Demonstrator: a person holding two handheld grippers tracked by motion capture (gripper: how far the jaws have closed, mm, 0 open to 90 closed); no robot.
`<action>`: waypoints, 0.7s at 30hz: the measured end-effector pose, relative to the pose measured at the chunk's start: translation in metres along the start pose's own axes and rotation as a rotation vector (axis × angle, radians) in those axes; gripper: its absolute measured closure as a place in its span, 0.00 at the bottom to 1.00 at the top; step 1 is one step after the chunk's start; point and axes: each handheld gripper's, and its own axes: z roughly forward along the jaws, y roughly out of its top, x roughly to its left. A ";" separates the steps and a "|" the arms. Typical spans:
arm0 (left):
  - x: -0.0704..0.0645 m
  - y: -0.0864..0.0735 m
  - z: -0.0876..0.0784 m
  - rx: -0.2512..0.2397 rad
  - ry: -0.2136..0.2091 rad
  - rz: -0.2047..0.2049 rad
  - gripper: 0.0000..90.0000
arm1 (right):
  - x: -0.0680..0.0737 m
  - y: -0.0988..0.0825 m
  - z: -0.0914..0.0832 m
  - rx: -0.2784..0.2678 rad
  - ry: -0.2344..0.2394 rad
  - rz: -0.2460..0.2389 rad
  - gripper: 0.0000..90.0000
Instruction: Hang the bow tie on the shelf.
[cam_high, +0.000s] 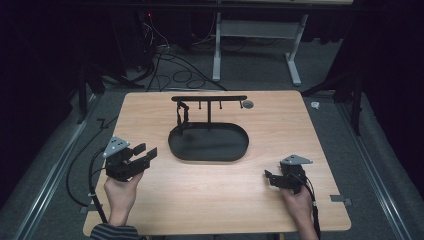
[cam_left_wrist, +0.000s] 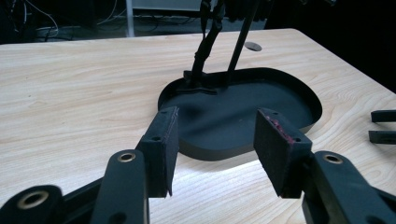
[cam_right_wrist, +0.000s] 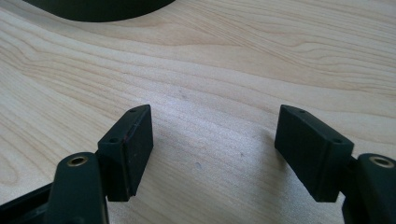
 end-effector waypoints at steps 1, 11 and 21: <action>0.000 -0.001 0.000 0.003 0.000 0.000 0.56 | 0.000 0.000 0.000 0.000 0.000 0.000 0.32; 0.000 -0.009 0.003 0.009 -0.017 -0.010 0.56 | 0.000 0.000 0.000 0.000 0.000 0.000 0.32; 0.000 -0.018 0.007 0.024 -0.023 -0.018 0.56 | 0.000 0.000 0.000 0.000 0.000 0.000 0.32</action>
